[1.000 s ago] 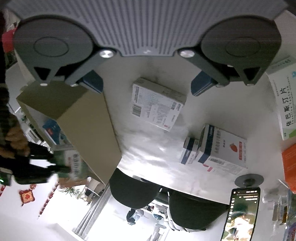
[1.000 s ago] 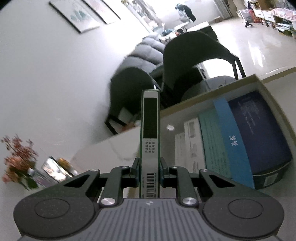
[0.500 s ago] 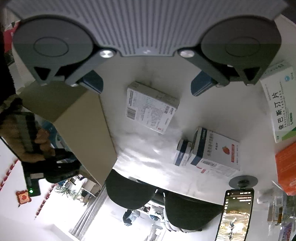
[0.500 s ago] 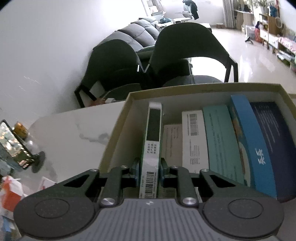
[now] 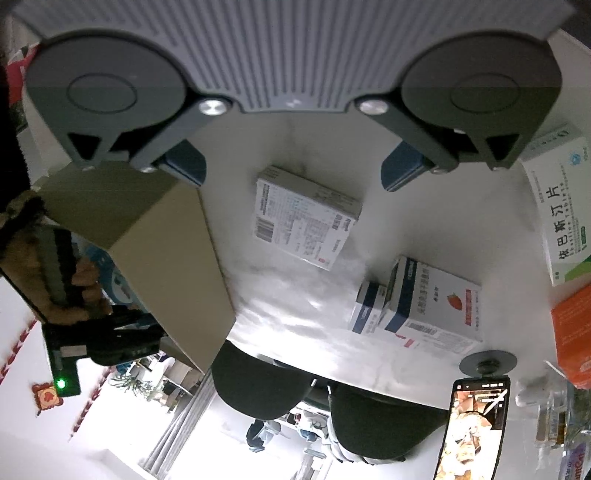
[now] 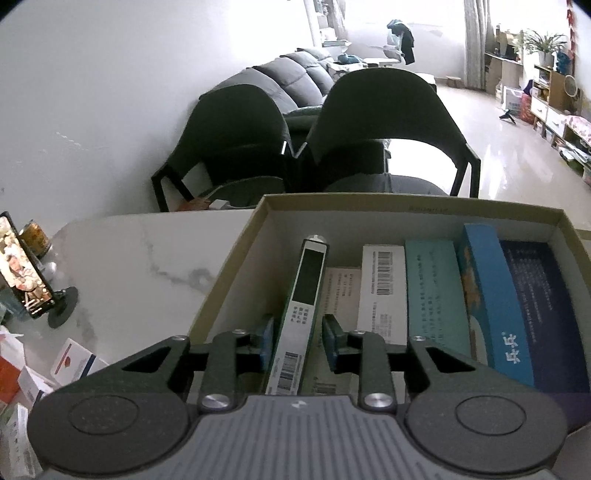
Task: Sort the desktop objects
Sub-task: 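Withdraw the open right gripper up out of the cardboard box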
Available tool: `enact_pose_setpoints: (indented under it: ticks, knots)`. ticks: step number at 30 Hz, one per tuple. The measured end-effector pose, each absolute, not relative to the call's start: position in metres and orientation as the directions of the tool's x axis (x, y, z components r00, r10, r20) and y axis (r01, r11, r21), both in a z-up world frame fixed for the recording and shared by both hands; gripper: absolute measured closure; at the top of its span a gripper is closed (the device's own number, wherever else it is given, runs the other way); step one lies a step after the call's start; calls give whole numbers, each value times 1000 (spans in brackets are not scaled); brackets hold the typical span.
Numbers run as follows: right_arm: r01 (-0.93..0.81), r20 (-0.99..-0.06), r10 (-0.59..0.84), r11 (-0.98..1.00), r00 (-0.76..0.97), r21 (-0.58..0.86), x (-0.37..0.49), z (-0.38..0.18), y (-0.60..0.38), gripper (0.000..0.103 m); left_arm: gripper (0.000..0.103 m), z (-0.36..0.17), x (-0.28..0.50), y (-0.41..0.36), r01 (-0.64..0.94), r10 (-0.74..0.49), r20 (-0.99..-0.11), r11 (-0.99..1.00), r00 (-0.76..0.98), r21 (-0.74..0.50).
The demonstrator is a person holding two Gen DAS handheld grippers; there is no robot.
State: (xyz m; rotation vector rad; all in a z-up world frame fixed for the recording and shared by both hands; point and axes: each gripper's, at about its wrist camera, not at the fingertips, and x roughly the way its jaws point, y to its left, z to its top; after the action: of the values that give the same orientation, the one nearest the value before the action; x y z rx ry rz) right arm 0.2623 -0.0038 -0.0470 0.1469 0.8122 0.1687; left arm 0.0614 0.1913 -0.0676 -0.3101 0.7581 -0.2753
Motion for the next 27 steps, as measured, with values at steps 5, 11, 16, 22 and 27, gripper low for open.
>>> enact_pose_setpoints:
  ticks: [5, 11, 16, 22, 27]
  knots:
    - [-136, -701, 237, 971, 672, 197, 252, -34, -10, 71, 0, -68, 61, 191, 135, -356, -623, 918, 696, -374]
    - [-209, -702, 281, 959, 654, 189, 232, -21, -13, 71, 0, -69, 62, 190, 141, -364, -620, 915, 696, -378]
    - [-285, -723, 269, 953, 637, 103, 216, -23, 2, 71, 0, -68, 61, 186, 151, -370, -615, 913, 696, -379]
    - [-266, -758, 235, 960, 609, 84, 225, -37, 14, 70, 0, -66, 57, 183, 155, -370, -612, 914, 699, -375]
    - [-274, -751, 166, 962, 640, -21, 227, -45, 27, 73, 0, -65, 56, 188, 141, -358, -612, 917, 706, -374]
